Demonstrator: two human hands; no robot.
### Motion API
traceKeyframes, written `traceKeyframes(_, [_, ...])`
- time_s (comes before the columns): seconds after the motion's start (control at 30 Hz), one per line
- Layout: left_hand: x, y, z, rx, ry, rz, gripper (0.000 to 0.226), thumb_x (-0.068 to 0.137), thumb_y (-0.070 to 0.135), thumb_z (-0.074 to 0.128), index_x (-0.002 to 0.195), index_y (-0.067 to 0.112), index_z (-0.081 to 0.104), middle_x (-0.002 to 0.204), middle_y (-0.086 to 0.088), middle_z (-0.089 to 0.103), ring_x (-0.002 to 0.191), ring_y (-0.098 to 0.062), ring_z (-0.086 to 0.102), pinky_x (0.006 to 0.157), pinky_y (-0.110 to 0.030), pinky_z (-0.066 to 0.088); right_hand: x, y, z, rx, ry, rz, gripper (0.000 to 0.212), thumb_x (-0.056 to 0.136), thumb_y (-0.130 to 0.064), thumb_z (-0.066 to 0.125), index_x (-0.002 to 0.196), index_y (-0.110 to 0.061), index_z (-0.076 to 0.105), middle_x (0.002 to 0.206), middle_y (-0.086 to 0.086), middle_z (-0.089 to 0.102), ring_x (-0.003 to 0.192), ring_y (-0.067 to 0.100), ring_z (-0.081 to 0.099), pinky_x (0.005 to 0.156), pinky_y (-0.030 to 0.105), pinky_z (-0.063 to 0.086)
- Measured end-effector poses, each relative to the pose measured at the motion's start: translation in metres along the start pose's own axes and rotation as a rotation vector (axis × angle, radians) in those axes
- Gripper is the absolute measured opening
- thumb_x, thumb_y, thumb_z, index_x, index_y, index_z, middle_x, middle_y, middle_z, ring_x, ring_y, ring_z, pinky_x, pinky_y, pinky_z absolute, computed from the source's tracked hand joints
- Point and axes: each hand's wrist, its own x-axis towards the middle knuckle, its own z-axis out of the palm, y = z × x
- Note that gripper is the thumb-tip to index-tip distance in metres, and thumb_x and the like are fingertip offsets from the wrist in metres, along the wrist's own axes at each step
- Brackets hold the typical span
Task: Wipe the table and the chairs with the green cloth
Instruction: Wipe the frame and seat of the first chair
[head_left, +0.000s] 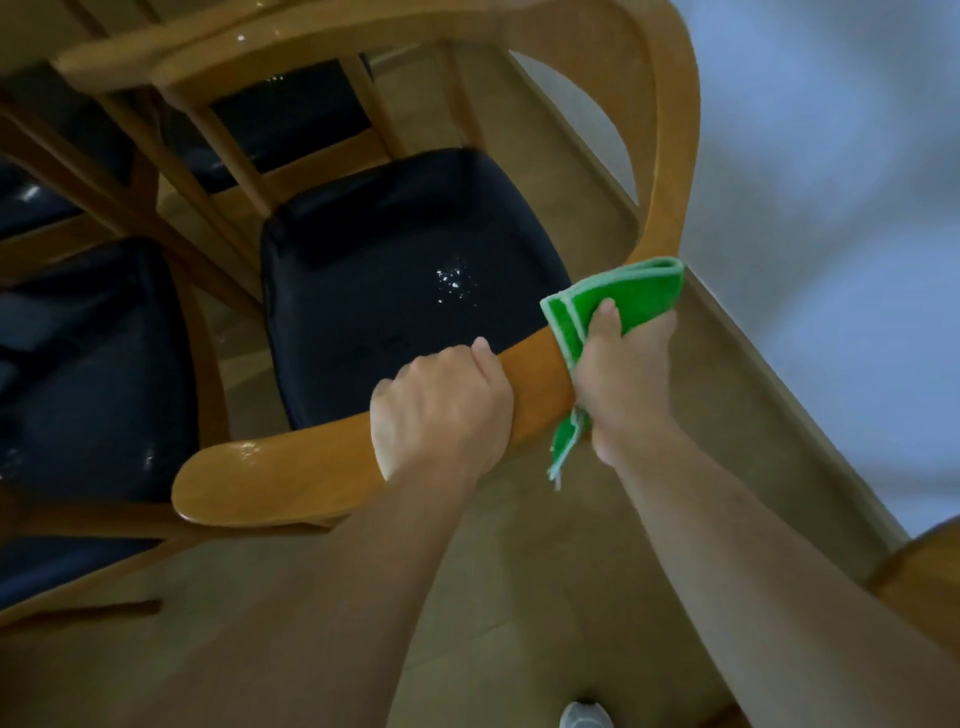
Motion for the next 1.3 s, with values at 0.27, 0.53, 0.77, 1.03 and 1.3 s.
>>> traceKeyframes(0.27, [0.003,0.000,0.002,0.043,-0.046,0.008,0.056,0.101,0.038,0.017,0.066,0.021,0.058,0.059,0.004,0.055,0.060,-0.018,0.054,0.072,-0.036,0.043,0.082,-0.032,-0.014,-0.017,-0.037,0.028,0.025,0.100,-0.035,0.047,0.120,-0.023,0.054,0.094,-0.010,0.065,0.077,0.002,0.064,0.064,0.022,0.050])
traceKeyframes(0.53, [0.003,0.002,0.000,0.106,-0.056,-0.012,0.053,0.099,0.037,0.019,0.065,0.021,0.056,0.057,0.006,0.049,0.059,-0.018,0.050,0.066,-0.035,0.037,-0.014,0.004,-0.019,-0.097,-0.284,0.042,0.077,0.100,-0.026,0.046,0.151,-0.031,-0.011,0.148,0.003,0.036,0.127,0.017,0.049,0.104,0.043,0.045])
traceKeyframes(0.77, [0.005,0.000,0.002,0.114,-0.018,-0.014,0.048,0.097,0.037,0.020,0.059,0.024,0.046,0.050,0.010,0.040,0.051,-0.014,0.043,0.061,-0.032,0.032,0.050,-0.038,-0.011,-0.836,-0.192,-0.223,0.089,0.097,-0.033,0.051,0.151,-0.007,-0.014,0.158,0.017,-0.023,0.146,0.036,-0.015,0.120,0.049,0.006])
traceKeyframes(1.03, [0.006,0.000,-0.001,0.107,-0.056,-0.013,0.044,0.096,0.038,0.021,0.062,0.026,0.047,0.052,0.013,0.036,0.055,-0.014,0.045,0.061,-0.032,0.035,0.070,-0.040,-0.016,-1.397,-0.371,-0.771,0.046,0.097,-0.036,0.027,0.123,-0.018,0.061,0.157,0.011,0.028,0.148,0.033,0.000,0.114,0.052,-0.010])
traceKeyframes(1.3, [0.007,0.000,-0.005,0.098,-0.076,-0.024,0.044,0.095,0.041,0.016,0.071,0.028,0.049,0.060,0.010,0.049,0.059,-0.014,0.049,0.062,-0.033,0.034,0.029,-0.057,0.013,-1.160,-0.852,-0.780,0.023,0.095,-0.032,0.036,0.089,-0.025,0.057,0.069,-0.005,0.055,0.066,0.022,0.052,0.059,0.034,0.034])
